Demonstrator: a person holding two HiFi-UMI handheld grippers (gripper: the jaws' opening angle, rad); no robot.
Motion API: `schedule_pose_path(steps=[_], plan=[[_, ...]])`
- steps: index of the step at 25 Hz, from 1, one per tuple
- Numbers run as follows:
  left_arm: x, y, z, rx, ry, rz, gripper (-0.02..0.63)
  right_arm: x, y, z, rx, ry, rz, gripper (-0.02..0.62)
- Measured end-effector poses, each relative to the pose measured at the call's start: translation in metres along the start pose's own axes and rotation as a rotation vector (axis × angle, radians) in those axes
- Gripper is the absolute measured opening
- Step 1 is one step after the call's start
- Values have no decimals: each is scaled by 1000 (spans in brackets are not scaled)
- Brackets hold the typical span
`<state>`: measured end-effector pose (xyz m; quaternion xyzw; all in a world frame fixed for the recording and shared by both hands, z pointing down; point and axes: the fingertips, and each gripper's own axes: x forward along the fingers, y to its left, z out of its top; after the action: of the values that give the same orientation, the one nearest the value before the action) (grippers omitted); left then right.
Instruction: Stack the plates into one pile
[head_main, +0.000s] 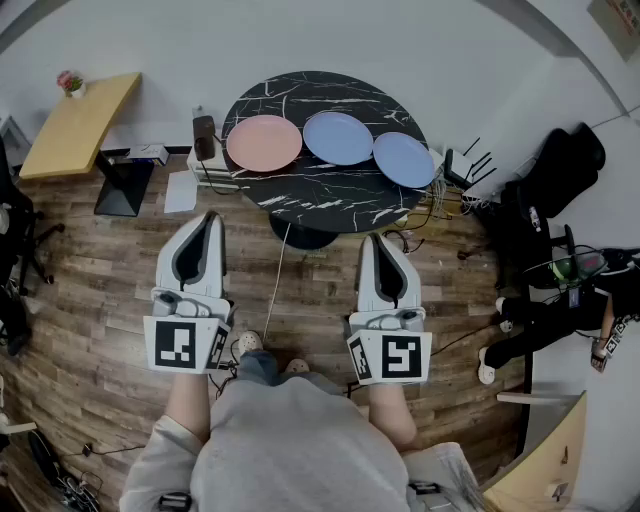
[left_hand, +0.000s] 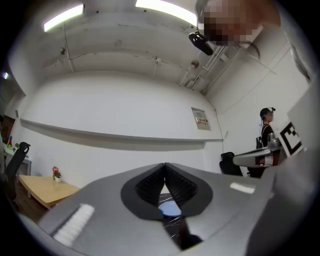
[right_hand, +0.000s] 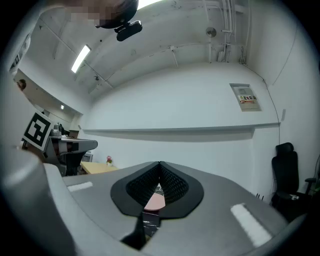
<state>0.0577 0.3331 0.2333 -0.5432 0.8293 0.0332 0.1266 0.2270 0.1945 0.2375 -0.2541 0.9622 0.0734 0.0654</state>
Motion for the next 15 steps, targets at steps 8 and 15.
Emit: schedule_pose_path(steps=[8,15], plan=[[-14,3,8,12,-5,6,58,-6,12,6,5,-8,9,3],[-8,16,8,20,-10,5,58,8,18,8,6,-15,3,3]])
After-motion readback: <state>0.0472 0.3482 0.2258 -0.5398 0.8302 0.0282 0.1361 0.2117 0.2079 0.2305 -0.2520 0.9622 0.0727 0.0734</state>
